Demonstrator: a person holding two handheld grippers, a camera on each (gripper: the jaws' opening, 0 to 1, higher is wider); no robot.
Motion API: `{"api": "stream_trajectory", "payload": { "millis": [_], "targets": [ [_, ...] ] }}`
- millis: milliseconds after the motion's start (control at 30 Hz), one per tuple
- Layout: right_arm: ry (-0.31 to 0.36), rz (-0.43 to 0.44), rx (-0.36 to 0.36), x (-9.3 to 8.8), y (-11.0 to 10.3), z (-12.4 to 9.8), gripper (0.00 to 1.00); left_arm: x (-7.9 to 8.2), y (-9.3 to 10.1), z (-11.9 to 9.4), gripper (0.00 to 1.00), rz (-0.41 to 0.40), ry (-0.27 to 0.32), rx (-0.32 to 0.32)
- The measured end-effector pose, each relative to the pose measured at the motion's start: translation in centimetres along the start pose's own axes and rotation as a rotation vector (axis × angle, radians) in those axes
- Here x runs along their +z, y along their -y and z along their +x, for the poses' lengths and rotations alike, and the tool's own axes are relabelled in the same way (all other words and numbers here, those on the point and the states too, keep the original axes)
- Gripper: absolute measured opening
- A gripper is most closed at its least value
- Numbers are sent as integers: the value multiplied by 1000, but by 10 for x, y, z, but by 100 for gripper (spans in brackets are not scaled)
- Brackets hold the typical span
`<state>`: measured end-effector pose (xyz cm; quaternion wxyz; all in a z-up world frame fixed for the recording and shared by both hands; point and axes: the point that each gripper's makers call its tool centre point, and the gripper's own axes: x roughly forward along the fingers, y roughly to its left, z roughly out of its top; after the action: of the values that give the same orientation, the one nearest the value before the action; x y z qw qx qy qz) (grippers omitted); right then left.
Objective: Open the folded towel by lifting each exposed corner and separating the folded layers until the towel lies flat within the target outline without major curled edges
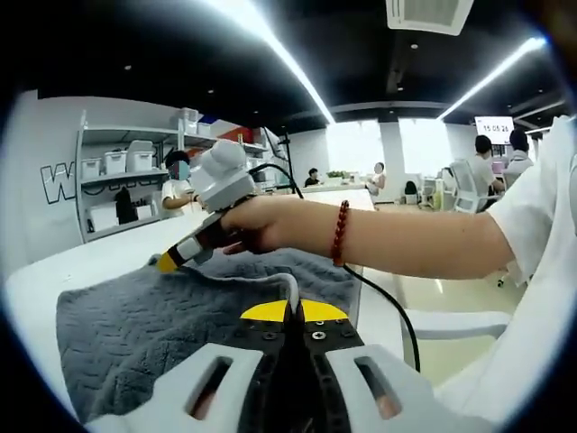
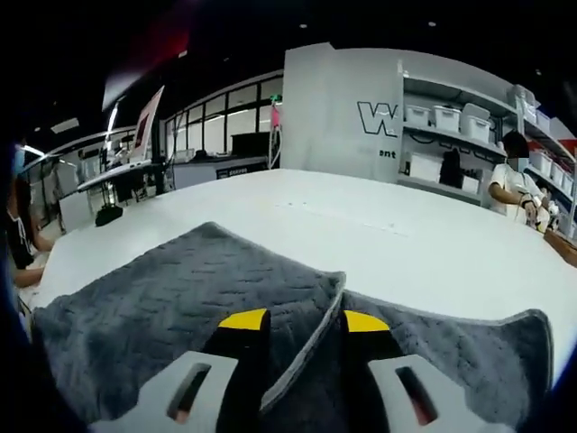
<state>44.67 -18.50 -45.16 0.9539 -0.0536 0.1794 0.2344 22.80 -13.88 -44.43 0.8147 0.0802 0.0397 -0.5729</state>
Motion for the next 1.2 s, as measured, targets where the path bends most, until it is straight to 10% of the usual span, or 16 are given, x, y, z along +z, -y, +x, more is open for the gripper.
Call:
{"api": "stream_trajectory", "payload": {
  "millis": [1200],
  "targets": [
    [-62, 62, -34, -7, 22, 36, 21, -1, 0, -1, 1, -3, 0, 2]
  ]
}}
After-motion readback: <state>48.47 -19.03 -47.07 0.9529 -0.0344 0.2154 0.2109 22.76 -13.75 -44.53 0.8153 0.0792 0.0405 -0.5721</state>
